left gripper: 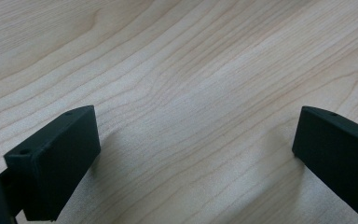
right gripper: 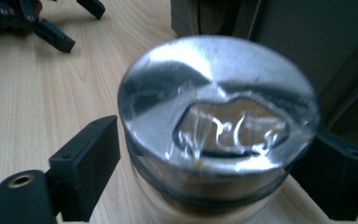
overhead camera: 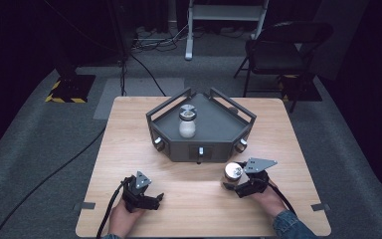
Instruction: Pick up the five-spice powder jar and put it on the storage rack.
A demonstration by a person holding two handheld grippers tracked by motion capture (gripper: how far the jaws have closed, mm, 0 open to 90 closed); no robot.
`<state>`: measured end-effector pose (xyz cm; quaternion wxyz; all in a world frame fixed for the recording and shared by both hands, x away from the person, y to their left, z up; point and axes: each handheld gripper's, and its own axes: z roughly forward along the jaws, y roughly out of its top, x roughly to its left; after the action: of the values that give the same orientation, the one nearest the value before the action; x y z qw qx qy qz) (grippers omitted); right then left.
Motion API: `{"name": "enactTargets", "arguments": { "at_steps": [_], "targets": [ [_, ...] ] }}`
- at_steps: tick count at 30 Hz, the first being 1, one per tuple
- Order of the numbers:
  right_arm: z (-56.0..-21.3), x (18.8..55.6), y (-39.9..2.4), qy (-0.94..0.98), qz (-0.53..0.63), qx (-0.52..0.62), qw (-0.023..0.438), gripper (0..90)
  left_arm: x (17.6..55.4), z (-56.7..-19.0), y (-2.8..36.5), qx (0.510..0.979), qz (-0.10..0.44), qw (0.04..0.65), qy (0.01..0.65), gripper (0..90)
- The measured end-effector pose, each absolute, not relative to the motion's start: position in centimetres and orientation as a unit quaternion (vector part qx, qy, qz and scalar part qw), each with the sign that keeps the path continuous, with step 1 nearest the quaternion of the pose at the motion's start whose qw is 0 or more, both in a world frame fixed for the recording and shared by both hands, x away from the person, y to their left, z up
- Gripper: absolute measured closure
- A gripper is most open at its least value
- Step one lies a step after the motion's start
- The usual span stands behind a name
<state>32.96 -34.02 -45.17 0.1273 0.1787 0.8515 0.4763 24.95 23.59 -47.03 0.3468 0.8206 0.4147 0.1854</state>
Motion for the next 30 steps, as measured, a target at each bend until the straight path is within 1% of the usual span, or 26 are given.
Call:
{"name": "enactTargets", "arguments": {
  "at_steps": [2, 4, 6, 7, 20, 22, 25, 30],
  "targets": [
    [-45.2, 32.9, -33.9, 0.853, 0.474, 0.178, 0.129, 16.5, 25.0, -47.0, 23.6, 0.821, 0.185, 0.347, 0.415, 0.5],
    [-45.3, 32.8, -33.8, 0.855, 0.468, 0.176, 0.135, 21.0, 24.9, -47.0, 23.6, 0.820, 0.186, 0.347, 0.415, 0.5],
    [-45.3, 32.7, -33.7, 0.857, 0.465, 0.174, 0.140, 27.9, 24.9, -47.0, 23.6, 0.820, 0.186, 0.347, 0.415, 0.4],
    [-45.3, 32.6, -33.7, 0.857, 0.465, 0.173, 0.142, 29.5, 24.9, -47.0, 23.6, 0.820, 0.186, 0.347, 0.415, 0.5],
    [-45.3, 32.4, -33.8, 0.856, 0.465, 0.173, 0.144, 30.1, 24.9, -47.0, 23.6, 0.820, 0.186, 0.347, 0.415, 0.5],
    [-45.1, 32.2, -33.7, 0.857, 0.461, 0.174, 0.147, 30.1, 24.9, -47.0, 23.6, 0.820, 0.186, 0.346, 0.416, 0.5],
    [-44.9, 32.1, -34.2, 0.852, 0.472, 0.178, 0.140, 30.1, 24.8, -47.0, 23.5, 0.818, 0.187, 0.346, 0.419, 0.5],
    [-44.0, 31.5, -34.5, 0.846, 0.481, 0.176, 0.149, 30.2, 24.8, -47.0, 23.5, 0.818, 0.187, 0.346, 0.419, 0.5]
  ]
}}
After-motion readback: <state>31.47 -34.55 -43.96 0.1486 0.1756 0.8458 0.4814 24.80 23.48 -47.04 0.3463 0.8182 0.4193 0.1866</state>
